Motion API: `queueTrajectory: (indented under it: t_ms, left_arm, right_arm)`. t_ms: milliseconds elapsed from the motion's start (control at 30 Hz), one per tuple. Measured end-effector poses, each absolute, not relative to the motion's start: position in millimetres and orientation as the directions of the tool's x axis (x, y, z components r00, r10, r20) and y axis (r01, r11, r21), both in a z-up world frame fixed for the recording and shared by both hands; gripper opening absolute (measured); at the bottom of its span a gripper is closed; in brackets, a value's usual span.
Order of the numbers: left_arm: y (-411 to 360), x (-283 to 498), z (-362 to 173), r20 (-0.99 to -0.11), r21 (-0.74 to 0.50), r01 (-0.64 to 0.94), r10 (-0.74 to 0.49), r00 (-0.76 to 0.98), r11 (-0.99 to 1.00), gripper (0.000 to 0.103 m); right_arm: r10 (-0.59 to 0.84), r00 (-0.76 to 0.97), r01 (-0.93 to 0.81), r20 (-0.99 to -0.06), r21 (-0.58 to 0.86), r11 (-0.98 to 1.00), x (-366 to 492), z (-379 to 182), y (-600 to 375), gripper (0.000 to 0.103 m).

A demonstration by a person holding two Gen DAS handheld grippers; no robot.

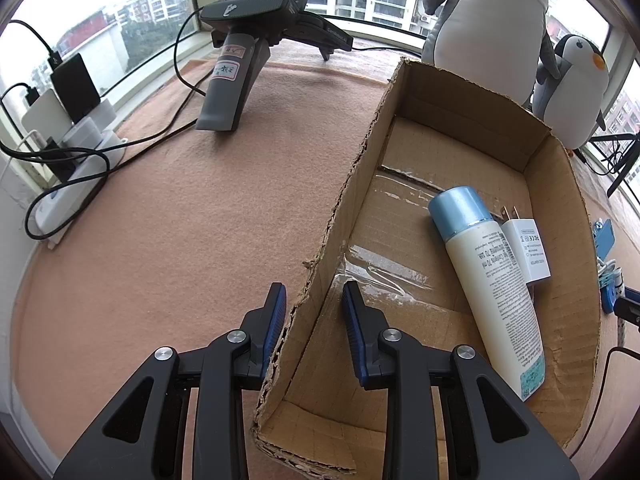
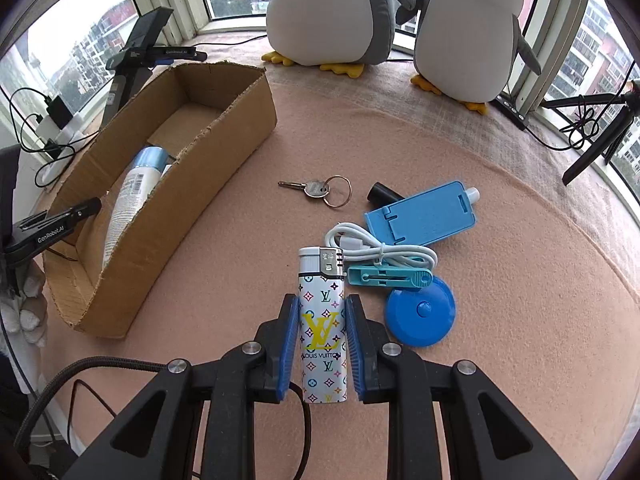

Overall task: Organize rigid objects
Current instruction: 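Carry the lighter into the box and open the right gripper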

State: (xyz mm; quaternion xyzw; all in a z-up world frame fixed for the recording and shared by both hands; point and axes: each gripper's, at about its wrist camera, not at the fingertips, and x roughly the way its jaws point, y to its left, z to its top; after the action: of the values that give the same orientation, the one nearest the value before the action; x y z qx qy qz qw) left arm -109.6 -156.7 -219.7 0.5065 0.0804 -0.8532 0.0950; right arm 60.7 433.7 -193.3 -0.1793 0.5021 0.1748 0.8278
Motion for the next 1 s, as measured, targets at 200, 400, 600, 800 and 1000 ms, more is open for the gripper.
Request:
queueTrajectory:
  t_ms: [200, 400, 600, 800, 1000]
  left_arm:
    - [-156, -110, -220, -0.879, -0.049, 0.246, -0.075, -0.471, -0.968, 0.027]
    - [-156, -109, -220, -0.879, -0.051, 0.246, -0.074, -0.471, -0.968, 0.027]
    - [-156, -109, -220, -0.879, -0.052, 0.246, -0.073, -0.471, -0.968, 0.027]
    - [-156, -109, -220, -0.879, -0.053, 0.246, -0.072, -0.472, -0.968, 0.027]
    - [-156, -109, -220, -0.879, -0.053, 0.246, -0.072, -0.472, -0.968, 0.027]
  right_arm:
    - [0.181, 0.455, -0.526, -0.872, -0.100, 0.844, 60, -172, 472, 0.021]
    - [0.241, 0.444, -0.591, -0.863, -0.080, 0.802, 50, -167, 513, 0.021]
    - [0.280, 0.407, -0.653, -0.870, -0.063, 0.755, 35, -172, 550, 0.021]
    - [0.299, 0.373, -0.695, -0.878, -0.051, 0.718, 21, -184, 575, 0.021]
    - [0.300, 0.357, -0.709, -0.885, -0.048, 0.703, 13, -193, 587, 0.021]
